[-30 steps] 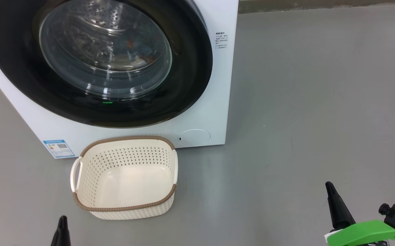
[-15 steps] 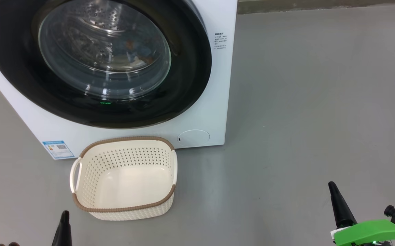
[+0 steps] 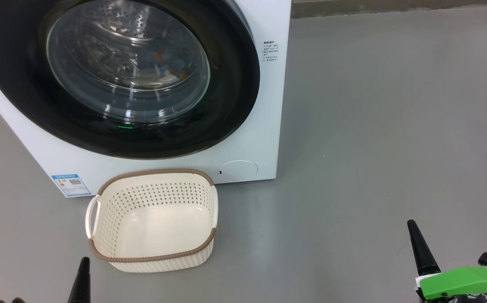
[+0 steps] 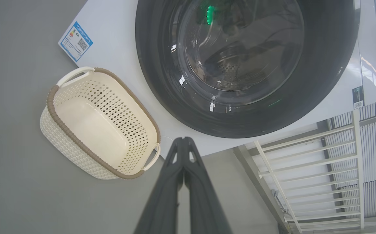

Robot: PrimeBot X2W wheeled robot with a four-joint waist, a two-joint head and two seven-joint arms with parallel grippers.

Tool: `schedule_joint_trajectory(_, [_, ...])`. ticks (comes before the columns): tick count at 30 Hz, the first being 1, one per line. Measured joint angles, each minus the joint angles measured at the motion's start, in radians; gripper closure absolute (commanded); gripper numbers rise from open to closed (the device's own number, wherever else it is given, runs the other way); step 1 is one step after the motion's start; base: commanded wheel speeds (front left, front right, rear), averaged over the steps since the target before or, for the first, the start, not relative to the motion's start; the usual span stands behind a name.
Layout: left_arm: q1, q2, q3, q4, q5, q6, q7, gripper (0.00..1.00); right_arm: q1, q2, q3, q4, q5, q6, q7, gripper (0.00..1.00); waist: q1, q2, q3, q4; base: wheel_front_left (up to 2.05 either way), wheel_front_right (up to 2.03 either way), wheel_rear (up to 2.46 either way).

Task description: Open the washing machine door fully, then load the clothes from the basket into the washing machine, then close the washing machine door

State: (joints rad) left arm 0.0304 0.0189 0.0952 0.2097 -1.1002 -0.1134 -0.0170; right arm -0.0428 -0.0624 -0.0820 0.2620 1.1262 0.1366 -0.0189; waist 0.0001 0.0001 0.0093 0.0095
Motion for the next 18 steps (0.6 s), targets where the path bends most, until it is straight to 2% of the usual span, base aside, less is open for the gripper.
schedule_joint_trajectory(18, [-0.037,0.003,-0.004,0.022,-0.197,-0.006,0.049,1.0,-0.004,0.006,-0.023,0.003,0.189,0.0,0.052,1.0,-0.0001,0.0,-0.003,-0.004,0.0,0.0,0.0])
